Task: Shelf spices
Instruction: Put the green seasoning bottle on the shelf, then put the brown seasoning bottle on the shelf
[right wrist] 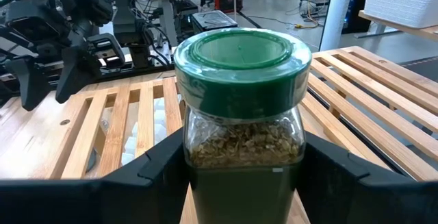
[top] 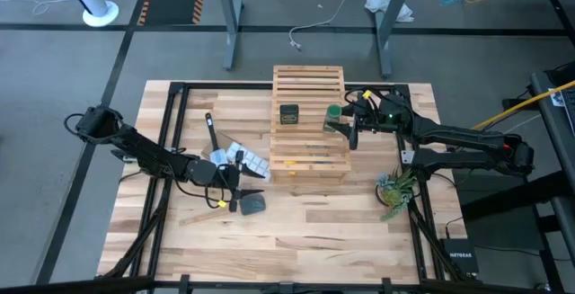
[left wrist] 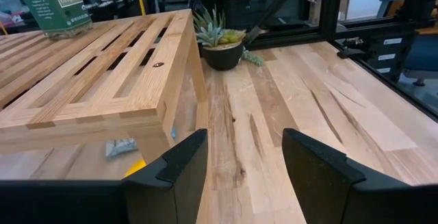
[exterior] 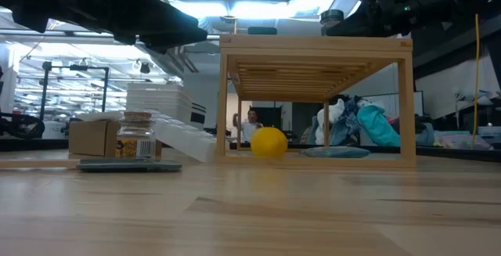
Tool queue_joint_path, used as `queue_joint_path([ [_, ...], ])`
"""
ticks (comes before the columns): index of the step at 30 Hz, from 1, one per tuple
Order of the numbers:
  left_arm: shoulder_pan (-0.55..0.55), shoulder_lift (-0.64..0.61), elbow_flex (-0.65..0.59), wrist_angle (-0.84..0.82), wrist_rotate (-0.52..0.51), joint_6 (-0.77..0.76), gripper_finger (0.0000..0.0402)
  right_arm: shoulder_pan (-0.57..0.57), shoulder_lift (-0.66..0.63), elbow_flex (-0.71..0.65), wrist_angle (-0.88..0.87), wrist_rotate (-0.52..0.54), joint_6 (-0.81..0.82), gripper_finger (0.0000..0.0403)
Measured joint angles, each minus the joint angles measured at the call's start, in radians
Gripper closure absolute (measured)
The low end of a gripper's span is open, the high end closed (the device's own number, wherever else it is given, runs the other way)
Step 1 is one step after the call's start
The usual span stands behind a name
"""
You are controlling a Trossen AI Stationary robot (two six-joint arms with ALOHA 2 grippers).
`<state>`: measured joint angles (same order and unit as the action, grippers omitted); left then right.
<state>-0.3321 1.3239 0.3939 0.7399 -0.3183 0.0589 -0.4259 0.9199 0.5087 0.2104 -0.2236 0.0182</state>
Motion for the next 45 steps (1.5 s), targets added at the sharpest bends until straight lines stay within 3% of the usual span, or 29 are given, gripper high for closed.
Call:
queue_joint_path([
  [14,0.000,0.000,0.000,0.000,0.000,0.009,0.0219,0.000,0.000,0.000,0.009,-0.050,0.000,0.0170],
  [18,0.000,0.000,0.000,0.000,0.000,0.001,0.0219,0.000,0.000,0.000,0.009,-0.051,0.000,0.0125],
  [24,0.000,0.000,0.000,0.000,0.000,0.008,0.0219,0.000,0.000,0.000,0.023,-0.046,0.001,0.0021],
  [26,0.000,0.000,0.000,0.000,0.000,0.009,0.0219,0.000,0.000,0.000,0.043,-0.059,0.006,0.0009],
  [34,0.000,0.000,0.000,-0.005,0.000,-0.001,0.0219,0.000,-0.013,0.000,0.142,-0.207,0.055,0.0045],
  [45,0.000,-0.002,0.000,-0.074,0.000,-0.003,0.0219,0.000,-0.170,0.000,0.145,-0.344,0.056,0.0045],
])
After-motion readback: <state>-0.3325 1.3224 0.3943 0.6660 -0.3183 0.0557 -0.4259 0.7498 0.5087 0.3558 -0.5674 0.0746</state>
